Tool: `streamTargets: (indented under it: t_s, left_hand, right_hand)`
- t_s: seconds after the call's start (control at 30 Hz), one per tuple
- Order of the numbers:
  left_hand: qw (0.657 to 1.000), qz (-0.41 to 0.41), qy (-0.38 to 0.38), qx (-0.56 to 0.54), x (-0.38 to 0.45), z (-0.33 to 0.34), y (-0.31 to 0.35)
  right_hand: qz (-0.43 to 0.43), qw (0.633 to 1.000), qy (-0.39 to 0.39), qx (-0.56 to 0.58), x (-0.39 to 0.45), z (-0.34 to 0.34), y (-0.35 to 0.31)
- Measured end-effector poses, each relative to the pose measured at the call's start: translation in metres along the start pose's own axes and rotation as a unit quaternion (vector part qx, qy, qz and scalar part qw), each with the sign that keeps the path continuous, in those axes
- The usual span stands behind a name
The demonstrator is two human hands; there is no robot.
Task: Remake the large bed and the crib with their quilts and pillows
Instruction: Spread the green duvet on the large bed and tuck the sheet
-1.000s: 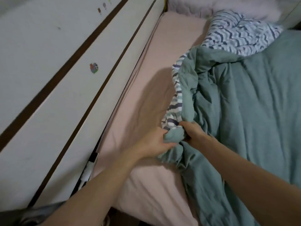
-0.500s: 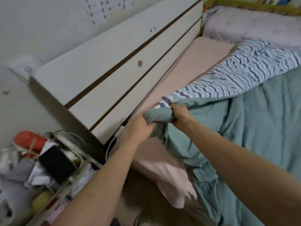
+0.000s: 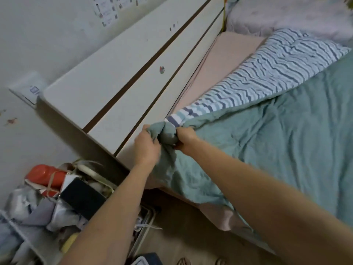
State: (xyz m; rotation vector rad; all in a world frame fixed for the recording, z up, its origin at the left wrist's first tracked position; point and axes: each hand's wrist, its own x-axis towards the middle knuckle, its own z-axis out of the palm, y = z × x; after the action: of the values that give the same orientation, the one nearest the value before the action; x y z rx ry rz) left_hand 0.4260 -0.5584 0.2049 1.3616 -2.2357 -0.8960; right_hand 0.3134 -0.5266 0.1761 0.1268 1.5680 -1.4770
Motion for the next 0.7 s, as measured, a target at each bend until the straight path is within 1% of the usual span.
streamTargets:
  t_s: [0.07, 0.13, 0.2, 0.23, 0.3, 0.33, 0.4, 0.47, 0.57, 0.6, 0.7]
  left_hand:
    - [0.993, 0.042, -0.102, 0.05, -0.004, 0.021, -0.021]
    - [0.974, 0.112, -0.171, 0.094, -0.003, 0.044, -0.025]
    - [0.952, 0.16, -0.241, 0.099, -0.005, 0.061, -0.008]
    - [0.942, 0.173, -0.271, 0.096, -0.008, 0.07, 0.005]
    - [0.928, 0.197, -0.297, 0.111, -0.016, 0.086, 0.035]
    - [0.927, 0.203, -0.295, 0.112, -0.02, 0.09, 0.047]
    - [0.918, 0.23, -0.311, 0.084, -0.036, 0.117, 0.082]
    - [0.907, 0.257, -0.33, 0.053, -0.052, 0.14, 0.113]
    - [0.875, 0.303, -0.374, 0.055, -0.103, 0.181, 0.178]
    - [0.868, 0.312, -0.382, 0.055, -0.113, 0.188, 0.188]
    - [0.842, 0.329, -0.425, 0.036, -0.172, 0.235, 0.234]
  right_hand:
    - [0.021, 0.999, 0.044, 0.001, 0.011, -0.029, 0.021]
    - [0.029, 0.996, 0.081, 0.024, 0.019, -0.063, 0.03]
    - [0.008, 0.993, 0.113, 0.034, 0.02, -0.099, 0.03]
    - [-0.023, 0.991, 0.13, 0.019, 0.019, -0.117, 0.028]
    - [-0.109, 0.98, 0.164, -0.033, 0.009, -0.149, 0.018]
    - [-0.141, 0.971, 0.182, -0.063, 0.004, -0.158, 0.011]
    - [-0.186, 0.954, 0.221, -0.079, -0.021, -0.198, -0.008]
    - [-0.218, 0.942, 0.245, -0.076, -0.04, -0.234, -0.025]
    - [-0.247, 0.925, 0.281, -0.065, -0.08, -0.317, -0.033]
    - [-0.249, 0.922, 0.287, -0.066, -0.085, -0.333, -0.031]
    - [-0.26, 0.911, 0.315, -0.057, -0.119, -0.417, -0.019]
